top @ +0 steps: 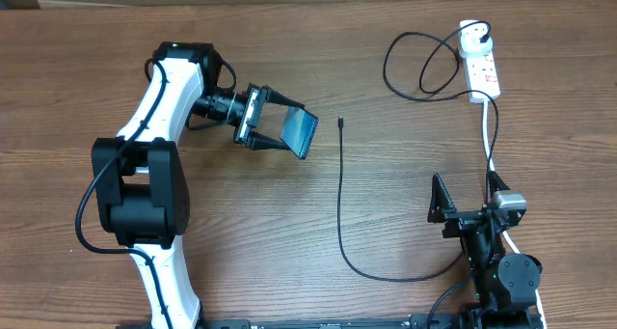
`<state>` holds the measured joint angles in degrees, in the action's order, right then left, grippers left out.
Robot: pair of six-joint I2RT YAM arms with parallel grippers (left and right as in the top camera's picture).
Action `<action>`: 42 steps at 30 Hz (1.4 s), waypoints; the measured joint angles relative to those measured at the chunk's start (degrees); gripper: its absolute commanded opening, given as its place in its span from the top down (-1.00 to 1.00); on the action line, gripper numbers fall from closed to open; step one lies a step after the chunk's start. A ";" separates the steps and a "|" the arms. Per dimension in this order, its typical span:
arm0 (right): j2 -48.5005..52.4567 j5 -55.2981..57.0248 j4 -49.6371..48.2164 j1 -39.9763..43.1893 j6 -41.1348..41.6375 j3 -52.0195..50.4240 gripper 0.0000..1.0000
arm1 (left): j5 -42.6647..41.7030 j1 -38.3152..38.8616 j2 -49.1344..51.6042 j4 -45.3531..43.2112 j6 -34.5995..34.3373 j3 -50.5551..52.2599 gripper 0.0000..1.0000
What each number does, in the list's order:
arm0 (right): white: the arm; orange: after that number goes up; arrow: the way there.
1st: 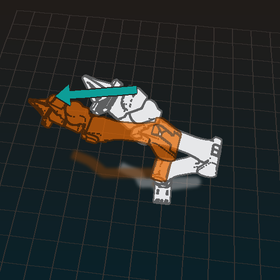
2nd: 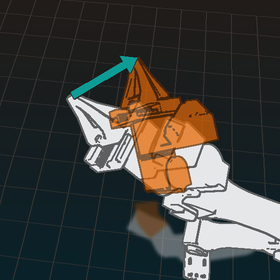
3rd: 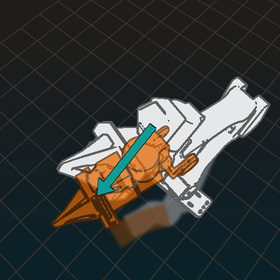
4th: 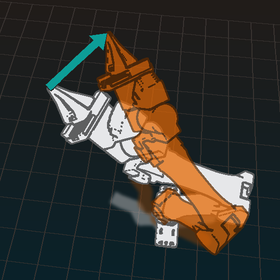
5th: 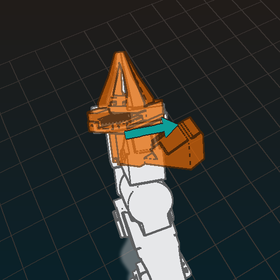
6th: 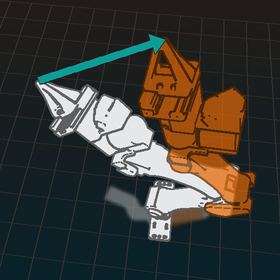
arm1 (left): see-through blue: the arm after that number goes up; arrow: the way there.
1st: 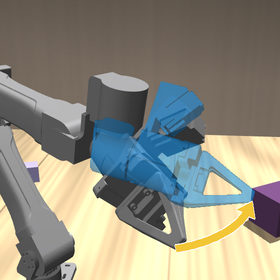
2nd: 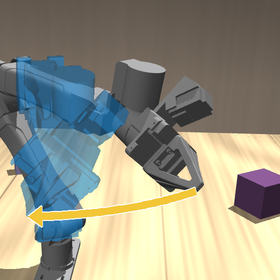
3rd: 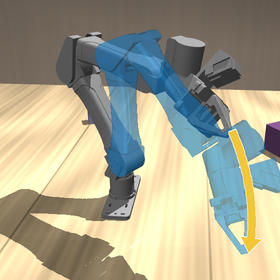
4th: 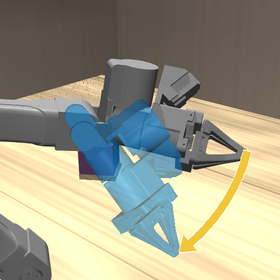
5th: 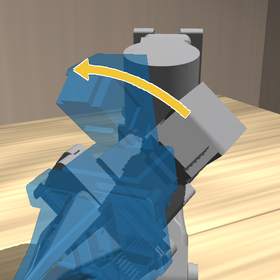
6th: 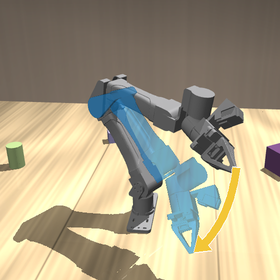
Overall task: Plug charger to phone and switch on socket
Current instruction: 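Lift the phone with the left gripper and tilt it upright, then move the right gripper toward the phone held by the left gripper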
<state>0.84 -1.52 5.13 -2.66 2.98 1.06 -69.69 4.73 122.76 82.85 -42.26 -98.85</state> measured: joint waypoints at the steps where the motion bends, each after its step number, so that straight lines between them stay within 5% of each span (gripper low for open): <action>1: 0.00 0.00 0.00 -0.02 0.00 0.00 -1.00 | -0.85 0.00 0.00 0.02 -0.76 0.00 0.91; 20: 0.00 0.02 0.00 -0.02 0.00 0.00 -1.00 | -16.79 0.00 0.00 0.50 -6.16 0.00 0.91; 34: 0.96 -4.50 0.48 0.00 7.15 0.07 -1.00 | -12.59 -2.60 0.00 0.48 -5.14 0.00 0.92; 42: 15.96 -8.57 11.58 -0.02 8.98 14.29 -1.00 | -7.08 -2.95 0.00 -0.55 -4.74 0.00 0.92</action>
<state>16.80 -10.09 16.71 -2.68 11.97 15.35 -76.77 1.78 122.76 82.30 -47.00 -98.85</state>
